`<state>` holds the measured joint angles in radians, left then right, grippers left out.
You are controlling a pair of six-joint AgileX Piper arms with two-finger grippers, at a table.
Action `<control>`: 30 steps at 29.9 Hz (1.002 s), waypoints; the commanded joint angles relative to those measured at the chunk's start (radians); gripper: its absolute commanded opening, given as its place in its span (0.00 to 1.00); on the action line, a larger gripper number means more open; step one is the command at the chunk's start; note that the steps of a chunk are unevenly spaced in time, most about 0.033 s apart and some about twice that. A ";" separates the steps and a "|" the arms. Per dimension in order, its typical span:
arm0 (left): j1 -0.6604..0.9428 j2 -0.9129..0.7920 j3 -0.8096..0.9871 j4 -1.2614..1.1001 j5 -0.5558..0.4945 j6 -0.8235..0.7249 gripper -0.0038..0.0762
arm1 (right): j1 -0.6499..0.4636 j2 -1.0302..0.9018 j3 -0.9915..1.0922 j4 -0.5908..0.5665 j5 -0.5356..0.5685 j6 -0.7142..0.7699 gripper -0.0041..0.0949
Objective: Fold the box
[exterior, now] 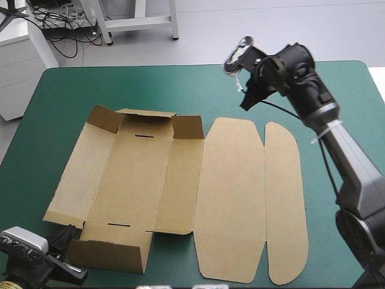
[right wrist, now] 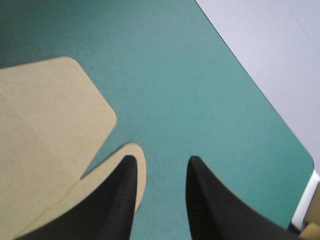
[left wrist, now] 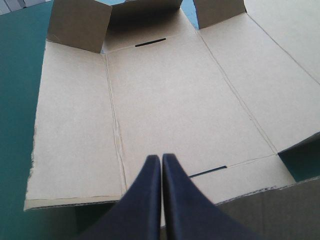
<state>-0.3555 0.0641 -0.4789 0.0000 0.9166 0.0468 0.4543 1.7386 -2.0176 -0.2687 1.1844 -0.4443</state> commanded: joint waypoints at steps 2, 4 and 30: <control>-0.006 0.018 -0.025 0.000 -0.073 -0.013 0.04 | -0.135 -0.152 0.070 0.024 0.051 0.075 0.18; -0.006 0.018 -0.025 0.000 -0.073 -0.013 0.04 | -0.207 -0.213 0.134 0.083 0.070 0.071 0.06; -0.006 0.353 -0.206 0.000 -0.069 -0.121 0.04 | -0.666 -0.841 1.087 0.438 -0.039 0.172 0.02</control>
<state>-0.3555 0.2821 -0.5752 0.0000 0.9236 -0.0648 -0.2029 0.9187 -0.9272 0.1503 1.2222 -0.2801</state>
